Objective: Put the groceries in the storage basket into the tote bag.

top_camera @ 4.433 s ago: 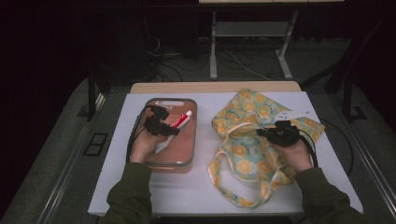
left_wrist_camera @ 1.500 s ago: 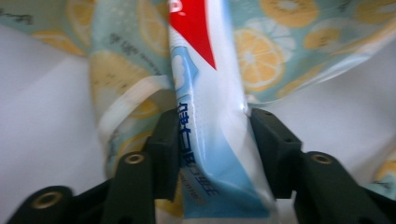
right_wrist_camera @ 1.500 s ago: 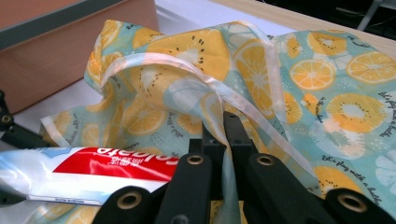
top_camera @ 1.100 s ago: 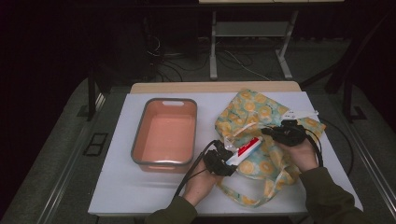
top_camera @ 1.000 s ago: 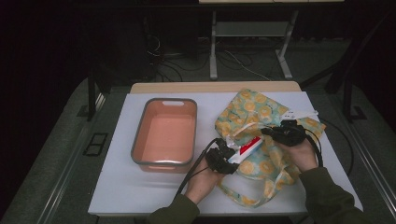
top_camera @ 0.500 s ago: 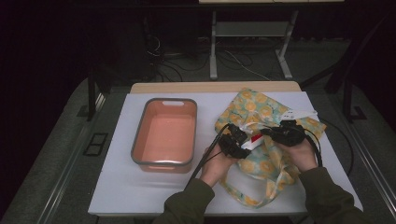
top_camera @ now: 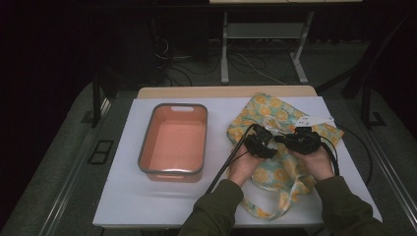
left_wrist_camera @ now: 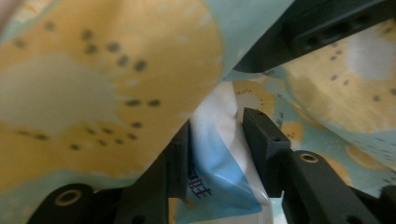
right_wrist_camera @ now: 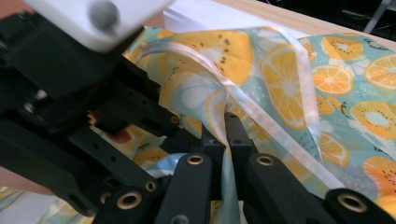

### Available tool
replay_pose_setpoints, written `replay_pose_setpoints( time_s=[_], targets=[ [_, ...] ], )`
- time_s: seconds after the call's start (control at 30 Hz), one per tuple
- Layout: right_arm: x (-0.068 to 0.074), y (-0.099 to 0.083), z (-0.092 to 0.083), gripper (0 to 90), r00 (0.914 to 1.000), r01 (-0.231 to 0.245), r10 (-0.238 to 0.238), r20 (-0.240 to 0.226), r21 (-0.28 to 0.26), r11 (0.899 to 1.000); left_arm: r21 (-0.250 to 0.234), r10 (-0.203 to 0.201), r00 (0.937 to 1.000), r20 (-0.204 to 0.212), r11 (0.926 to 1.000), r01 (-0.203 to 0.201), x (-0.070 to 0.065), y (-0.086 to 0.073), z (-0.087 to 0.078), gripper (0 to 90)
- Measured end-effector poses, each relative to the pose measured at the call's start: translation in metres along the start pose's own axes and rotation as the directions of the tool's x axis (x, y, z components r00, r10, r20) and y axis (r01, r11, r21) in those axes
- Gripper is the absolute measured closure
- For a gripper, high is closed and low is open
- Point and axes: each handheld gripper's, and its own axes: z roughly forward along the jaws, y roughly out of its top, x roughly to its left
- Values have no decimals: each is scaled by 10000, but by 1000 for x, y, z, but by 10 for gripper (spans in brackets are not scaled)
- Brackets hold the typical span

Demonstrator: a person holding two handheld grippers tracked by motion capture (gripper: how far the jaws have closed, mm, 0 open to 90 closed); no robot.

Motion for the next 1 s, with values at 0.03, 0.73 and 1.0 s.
replay_pose_setpoints(
  time_s=[0.03, 0.73, 1.0],
  targets=[
    [0, 0, -1, 894, 10000, -7, 7, 3, -15, 10000, 106, 85, 9999, -54, 9999, -84, 0, -1, 0, 594],
    [18, -1, -15, 894, 9978, 435, -434, -511, 21, 9991, -1002, 292, 9991, 305, 9946, -260, -13, -69, -103, 275],
    [33, -12, -10, 893, 9908, 906, -826, -1070, 725, 9932, -1101, 301, 9993, 226, 9935, -275, -22, -97, -115, 288]
  ],
)
